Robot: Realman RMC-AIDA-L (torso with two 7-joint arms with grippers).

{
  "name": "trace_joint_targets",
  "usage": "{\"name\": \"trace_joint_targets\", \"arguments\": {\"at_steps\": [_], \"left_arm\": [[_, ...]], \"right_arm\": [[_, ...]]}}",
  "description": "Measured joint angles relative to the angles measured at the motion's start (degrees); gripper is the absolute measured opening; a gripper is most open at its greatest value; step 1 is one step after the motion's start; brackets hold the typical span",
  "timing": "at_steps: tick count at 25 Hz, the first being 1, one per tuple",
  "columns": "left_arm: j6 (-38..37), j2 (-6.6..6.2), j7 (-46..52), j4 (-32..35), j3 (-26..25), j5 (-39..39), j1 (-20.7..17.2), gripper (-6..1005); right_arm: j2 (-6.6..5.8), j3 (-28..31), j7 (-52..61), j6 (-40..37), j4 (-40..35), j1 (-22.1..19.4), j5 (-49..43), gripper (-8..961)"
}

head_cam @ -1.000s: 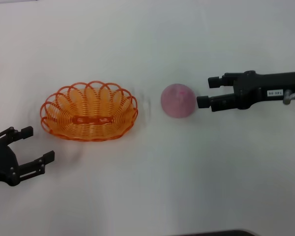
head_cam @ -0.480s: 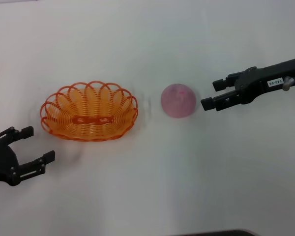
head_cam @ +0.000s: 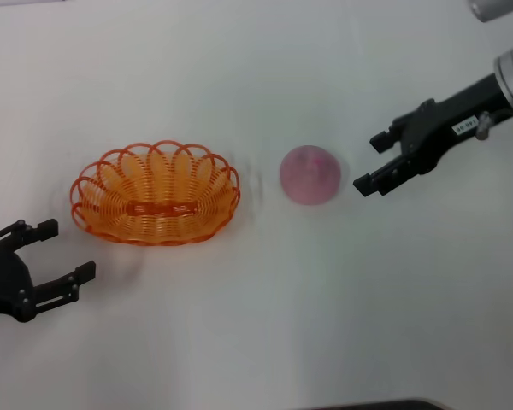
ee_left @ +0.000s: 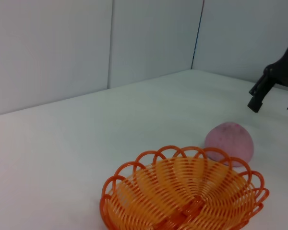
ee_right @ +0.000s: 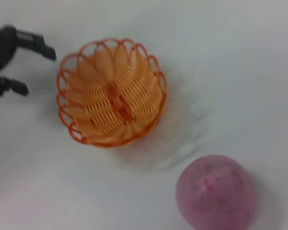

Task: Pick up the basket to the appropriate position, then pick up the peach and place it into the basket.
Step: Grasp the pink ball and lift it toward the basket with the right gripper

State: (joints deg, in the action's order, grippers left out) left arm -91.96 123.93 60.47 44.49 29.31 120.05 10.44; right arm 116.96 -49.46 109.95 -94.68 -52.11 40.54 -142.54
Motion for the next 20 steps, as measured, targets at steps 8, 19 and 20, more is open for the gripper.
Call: {"name": "trace_joint_targets", "arguments": {"at_steps": [8,19,20], "left_arm": [[-0.36,-0.06,0.0,-0.02,-0.05,0.05,0.05,833],[-0.2,-0.09,0.43,-0.01,0.06,0.27,-0.13,832],[-0.13,-0.09,0.54,-0.01,0.13,0.29,-0.13,832]], "right_arm": [[2.25,-3.57,1.64,1.32,-0.69,6.34,-8.39,946],[3.18,-12.92,5.36,5.86,-0.55,8.72,-8.65,945],[3.23,-13.37,5.56,6.17,-0.51,8.79,-8.59,945]]}}
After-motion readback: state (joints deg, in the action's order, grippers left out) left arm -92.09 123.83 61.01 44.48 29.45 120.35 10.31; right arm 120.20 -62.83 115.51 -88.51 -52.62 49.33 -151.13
